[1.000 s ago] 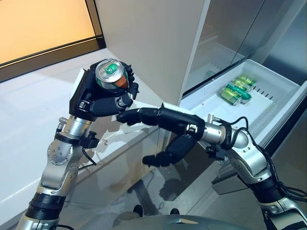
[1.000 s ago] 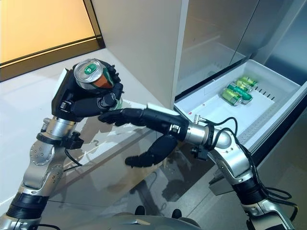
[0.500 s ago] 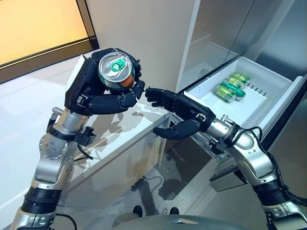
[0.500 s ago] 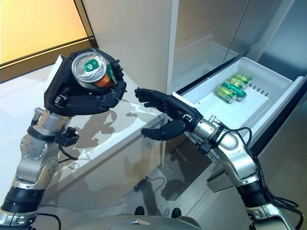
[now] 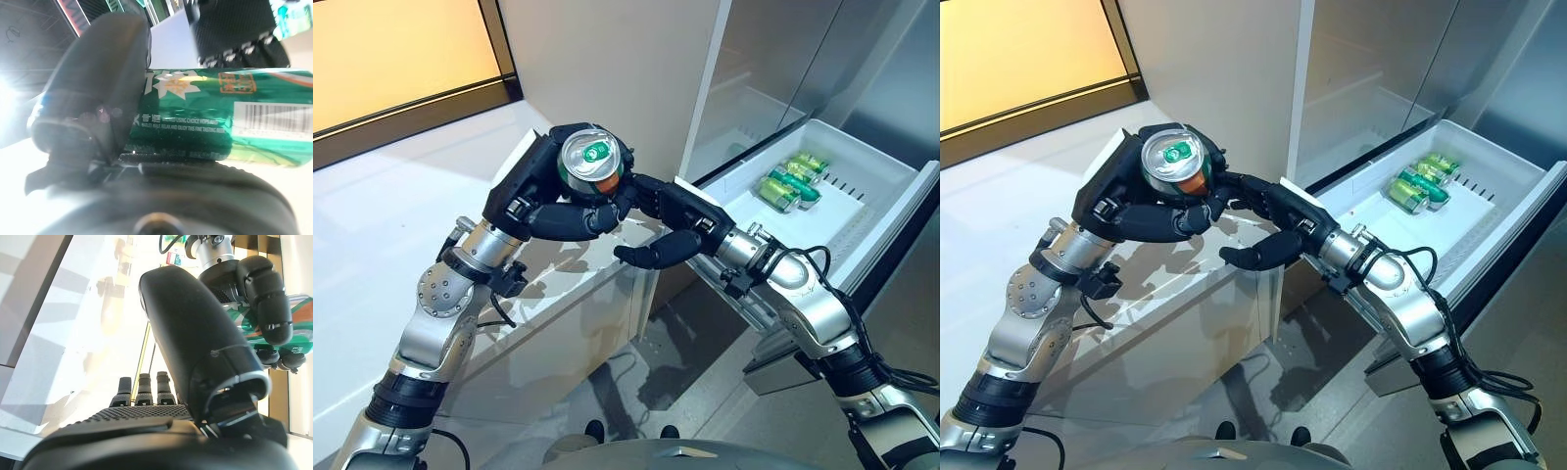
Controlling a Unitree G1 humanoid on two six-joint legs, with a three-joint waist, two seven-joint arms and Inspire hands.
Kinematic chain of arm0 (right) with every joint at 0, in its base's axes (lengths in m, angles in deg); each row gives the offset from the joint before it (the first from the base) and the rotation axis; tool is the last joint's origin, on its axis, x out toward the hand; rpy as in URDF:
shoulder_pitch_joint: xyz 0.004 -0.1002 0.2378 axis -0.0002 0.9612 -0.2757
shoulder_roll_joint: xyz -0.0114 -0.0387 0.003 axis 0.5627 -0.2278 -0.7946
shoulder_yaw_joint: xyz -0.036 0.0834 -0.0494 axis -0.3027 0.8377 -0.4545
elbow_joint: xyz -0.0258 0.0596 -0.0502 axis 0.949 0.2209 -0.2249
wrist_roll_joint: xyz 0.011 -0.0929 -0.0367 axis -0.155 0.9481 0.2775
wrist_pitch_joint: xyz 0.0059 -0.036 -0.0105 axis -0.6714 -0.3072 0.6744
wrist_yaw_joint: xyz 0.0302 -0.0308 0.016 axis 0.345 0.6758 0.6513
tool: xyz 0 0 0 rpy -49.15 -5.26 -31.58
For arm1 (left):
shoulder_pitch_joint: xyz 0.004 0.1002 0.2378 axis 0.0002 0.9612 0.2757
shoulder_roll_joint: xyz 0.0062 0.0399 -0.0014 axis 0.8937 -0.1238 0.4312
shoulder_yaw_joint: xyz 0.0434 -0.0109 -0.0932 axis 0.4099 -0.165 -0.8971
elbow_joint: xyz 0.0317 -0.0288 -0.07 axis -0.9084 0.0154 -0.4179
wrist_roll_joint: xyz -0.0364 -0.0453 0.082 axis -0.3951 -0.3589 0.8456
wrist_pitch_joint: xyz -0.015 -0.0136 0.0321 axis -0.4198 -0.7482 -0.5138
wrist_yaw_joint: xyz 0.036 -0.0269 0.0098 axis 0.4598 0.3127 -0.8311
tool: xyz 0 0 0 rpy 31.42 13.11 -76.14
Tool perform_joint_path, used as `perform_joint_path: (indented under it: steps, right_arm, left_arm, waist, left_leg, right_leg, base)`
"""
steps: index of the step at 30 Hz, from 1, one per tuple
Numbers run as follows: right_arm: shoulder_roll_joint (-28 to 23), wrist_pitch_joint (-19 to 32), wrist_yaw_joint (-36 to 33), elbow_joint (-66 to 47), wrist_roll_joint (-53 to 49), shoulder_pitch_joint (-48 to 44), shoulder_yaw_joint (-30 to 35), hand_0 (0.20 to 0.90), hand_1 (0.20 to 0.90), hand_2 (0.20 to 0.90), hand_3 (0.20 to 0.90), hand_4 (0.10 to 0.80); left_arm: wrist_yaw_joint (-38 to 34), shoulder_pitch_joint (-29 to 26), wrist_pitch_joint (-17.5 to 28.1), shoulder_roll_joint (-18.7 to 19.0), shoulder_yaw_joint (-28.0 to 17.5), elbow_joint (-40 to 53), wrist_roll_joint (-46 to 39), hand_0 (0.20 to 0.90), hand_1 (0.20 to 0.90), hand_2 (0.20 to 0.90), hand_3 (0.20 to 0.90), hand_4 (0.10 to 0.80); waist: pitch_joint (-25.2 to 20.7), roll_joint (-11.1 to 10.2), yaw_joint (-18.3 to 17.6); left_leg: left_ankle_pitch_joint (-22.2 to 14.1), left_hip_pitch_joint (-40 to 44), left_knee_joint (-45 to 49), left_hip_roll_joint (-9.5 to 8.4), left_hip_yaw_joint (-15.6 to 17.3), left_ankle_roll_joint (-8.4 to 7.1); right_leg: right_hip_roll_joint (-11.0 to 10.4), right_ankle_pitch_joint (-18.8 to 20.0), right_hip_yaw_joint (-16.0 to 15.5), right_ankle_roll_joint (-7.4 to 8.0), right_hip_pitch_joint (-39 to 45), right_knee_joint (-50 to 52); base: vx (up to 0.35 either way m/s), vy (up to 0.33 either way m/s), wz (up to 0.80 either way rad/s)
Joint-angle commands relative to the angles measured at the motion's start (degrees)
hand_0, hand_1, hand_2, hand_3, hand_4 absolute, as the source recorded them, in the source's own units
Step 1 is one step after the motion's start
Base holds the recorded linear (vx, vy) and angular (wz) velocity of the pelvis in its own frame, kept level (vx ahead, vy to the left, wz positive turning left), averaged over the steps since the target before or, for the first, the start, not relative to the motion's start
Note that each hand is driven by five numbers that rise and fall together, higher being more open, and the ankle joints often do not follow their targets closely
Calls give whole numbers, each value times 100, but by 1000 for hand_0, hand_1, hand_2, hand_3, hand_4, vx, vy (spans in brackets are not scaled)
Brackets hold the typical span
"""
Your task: Put drinks into fridge and close the fridge
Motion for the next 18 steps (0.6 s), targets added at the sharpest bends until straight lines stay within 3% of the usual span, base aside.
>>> perform_joint_path:
  steps: [1, 18]
  right_arm:
    - [255, 362, -209, -27, -229, -1292, -173, 900, 900, 900, 900, 800]
    - [710, 271, -302, -14, -301, -1774, -653, 900, 900, 900, 900, 800]
  left_arm:
    - [-78, -1162, 597, -13, 19, 268, -778, 300, 300, 300, 200, 100]
    - [-81, -1348, 276, -201, 221, 311, -870, 300, 300, 300, 200, 100]
  waist:
    - [-662, 12, 140]
    - [-662, 18, 263]
  left_leg:
    - [-544, -51, 6, -175, -46, -18]
    - [-526, -71, 6, -192, -94, -5]
  right_leg:
    - [-160, -241, -12, 418, 84, 27]
    - [-178, -244, -65, 405, 90, 27]
  base:
    - [0, 0, 0]
    - [0, 3, 1]
